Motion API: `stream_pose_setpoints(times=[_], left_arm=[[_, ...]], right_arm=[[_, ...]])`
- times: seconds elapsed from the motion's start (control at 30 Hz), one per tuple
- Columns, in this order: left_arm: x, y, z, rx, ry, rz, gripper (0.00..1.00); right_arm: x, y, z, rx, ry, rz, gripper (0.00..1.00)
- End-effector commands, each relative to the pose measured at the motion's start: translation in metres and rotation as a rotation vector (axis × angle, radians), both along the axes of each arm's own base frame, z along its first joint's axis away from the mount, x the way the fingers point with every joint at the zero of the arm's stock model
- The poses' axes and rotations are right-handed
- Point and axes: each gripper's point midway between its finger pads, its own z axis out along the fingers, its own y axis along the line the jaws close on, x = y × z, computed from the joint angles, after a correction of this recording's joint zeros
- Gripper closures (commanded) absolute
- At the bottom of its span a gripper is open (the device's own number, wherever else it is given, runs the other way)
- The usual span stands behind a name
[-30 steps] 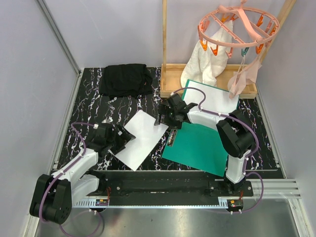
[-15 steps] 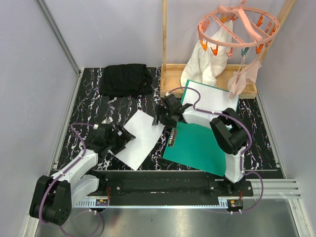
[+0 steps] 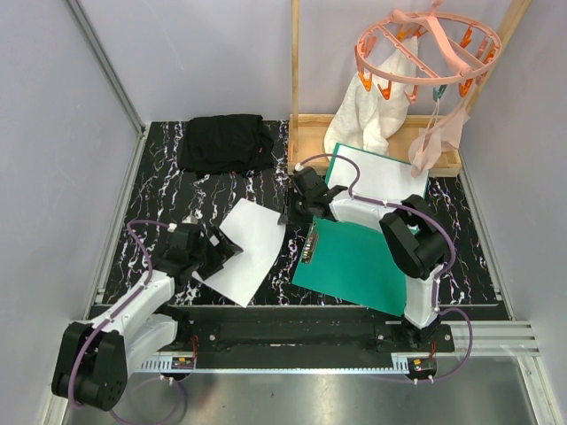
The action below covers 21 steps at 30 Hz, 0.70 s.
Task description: Put the files into the folder
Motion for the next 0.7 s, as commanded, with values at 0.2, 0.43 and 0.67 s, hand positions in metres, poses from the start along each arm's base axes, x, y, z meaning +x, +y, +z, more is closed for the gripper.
stream_pose_setpoints(times=[0.2,0.43,0.67], left_arm=[[-0.011,0.001,-0.01,0.025,0.042,-0.042,0.06],[-0.011,0.001,-0.011,0.029,0.036,-0.046,0.06],[-0.009,-0.003,-0.003,0.022,0.0,-0.083,0.06]], right_arm=[[0.01,0.009,0.045,0.185,-0.042,-0.011,0.44],[0.013,0.009,0.033,0.226,-0.004,-0.032,0.6],[0.012,0.015,0.024,0.219,-0.009,0.046,1.0]])
